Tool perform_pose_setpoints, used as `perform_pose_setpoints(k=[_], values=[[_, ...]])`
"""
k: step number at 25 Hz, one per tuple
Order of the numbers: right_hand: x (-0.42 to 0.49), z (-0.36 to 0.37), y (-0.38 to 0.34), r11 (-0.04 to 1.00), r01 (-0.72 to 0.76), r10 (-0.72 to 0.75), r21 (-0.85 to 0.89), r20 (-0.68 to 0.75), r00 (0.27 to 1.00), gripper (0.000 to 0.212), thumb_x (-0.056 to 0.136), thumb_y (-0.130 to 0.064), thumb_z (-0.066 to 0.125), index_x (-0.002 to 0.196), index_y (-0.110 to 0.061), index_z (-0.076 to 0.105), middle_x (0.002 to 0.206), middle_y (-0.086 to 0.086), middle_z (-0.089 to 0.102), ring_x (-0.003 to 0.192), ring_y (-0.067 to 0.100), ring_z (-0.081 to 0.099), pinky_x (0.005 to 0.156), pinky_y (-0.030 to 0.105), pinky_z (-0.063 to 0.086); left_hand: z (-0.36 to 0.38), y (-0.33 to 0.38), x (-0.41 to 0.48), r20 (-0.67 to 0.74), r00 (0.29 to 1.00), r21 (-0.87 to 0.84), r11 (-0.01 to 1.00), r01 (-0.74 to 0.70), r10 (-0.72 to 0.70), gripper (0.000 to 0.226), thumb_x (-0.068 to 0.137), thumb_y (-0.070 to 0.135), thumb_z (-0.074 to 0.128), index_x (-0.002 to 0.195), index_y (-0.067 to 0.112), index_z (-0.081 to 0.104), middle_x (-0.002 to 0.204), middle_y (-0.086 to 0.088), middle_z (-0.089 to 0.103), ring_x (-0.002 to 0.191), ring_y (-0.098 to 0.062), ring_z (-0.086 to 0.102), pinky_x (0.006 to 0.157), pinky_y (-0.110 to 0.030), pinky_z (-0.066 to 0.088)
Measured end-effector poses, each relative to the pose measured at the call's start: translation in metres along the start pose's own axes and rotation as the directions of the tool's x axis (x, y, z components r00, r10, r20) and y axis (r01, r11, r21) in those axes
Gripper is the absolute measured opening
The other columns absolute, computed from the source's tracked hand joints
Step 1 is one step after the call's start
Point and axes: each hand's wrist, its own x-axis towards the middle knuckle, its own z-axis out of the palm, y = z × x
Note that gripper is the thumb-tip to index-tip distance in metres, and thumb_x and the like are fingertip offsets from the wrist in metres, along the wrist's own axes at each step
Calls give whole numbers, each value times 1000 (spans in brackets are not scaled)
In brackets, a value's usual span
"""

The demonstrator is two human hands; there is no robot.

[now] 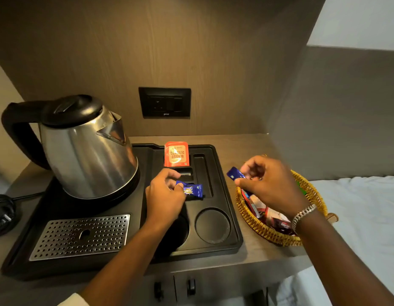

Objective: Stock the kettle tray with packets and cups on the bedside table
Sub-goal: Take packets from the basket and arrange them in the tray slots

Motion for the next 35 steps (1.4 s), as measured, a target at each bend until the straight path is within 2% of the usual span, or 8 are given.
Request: perform_pose_setpoints(k=[2, 8, 13, 19, 21, 26, 30, 35], values=[[12, 23, -28, 994, 103, -106, 30, 92, 990, 20, 70, -20, 85, 78, -22, 67, 69, -3, 70, 56, 2, 59, 54, 17, 50, -3, -2, 2, -30, 998, 111, 992, -59, 62, 18, 78, 4, 61, 78, 21, 62, 59, -1, 66, 56, -14, 61, 53, -21, 45], [39, 93, -48, 977, 200, -163, -75, 348, 923, 14, 79, -16, 78, 93, -15, 75, 90, 2, 75, 81, 13, 69, 76, 35, 60, -14, -10, 16, 48, 997, 340, 938, -73, 60, 12, 72, 4, 60, 69, 15, 61, 79, -7, 64, 73, -21, 59, 60, -36, 50], [44, 115, -50, 964, 244, -177, -106, 429, 886, 17, 79, -17, 77, 96, -16, 75, 96, 3, 75, 88, 12, 67, 85, 38, 59, -27, -16, 30, 122, 992, 367, 926, -86, 43, 22, 81, 1, 63, 99, 11, 71, 106, -10, 63, 90, -16, 60, 65, -19, 43], [31, 71, -37, 981, 193, -193, 9, 149, 970, 20, 74, -23, 82, 91, -23, 72, 83, -5, 71, 76, 6, 63, 67, 18, 48, -22, 4, 22, 64, 975, 151, 964, -221, 213, 18, 80, 4, 63, 91, 16, 70, 80, -3, 64, 69, -6, 57, 69, -22, 49], [25, 35, -17, 992, 128, -129, 12, 85, 988, 17, 73, -20, 82, 86, -23, 71, 76, -5, 70, 70, 7, 64, 64, 16, 48, -4, 21, 13, 179, 953, 25, 967, -253, 245, 18, 81, 6, 63, 89, 22, 68, 76, 3, 65, 68, -1, 59, 59, -11, 45], [0, -43, 41, 990, -123, 127, -62, 59, 990, 17, 74, -10, 81, 87, -14, 72, 78, 1, 72, 67, 7, 67, 64, 27, 56, 66, 52, -3, 457, 818, 9, 917, -398, 351, 14, 84, 11, 60, 91, 22, 65, 84, 4, 64, 74, -7, 60, 57, -12, 46], [-24, -75, 71, 964, -193, 227, -181, 194, 954, 22, 74, -17, 83, 91, -22, 71, 83, -9, 71, 72, 9, 69, 53, 11, 50, 113, 65, -6, 585, 738, 271, 776, -570, 337, 6, 82, 17, 59, 86, 19, 64, 93, 3, 67, 75, -15, 65, 59, -32, 55], [-27, -78, 78, 967, -120, 204, -223, 407, 890, 17, 75, -18, 81, 89, -24, 73, 86, -15, 66, 78, 8, 66, 59, 17, 55, 149, 74, -4, 612, 718, 495, 547, -675, 332, 6, 81, 18, 61, 79, 20, 56, 88, 6, 63, 68, -17, 62, 53, -28, 47]])
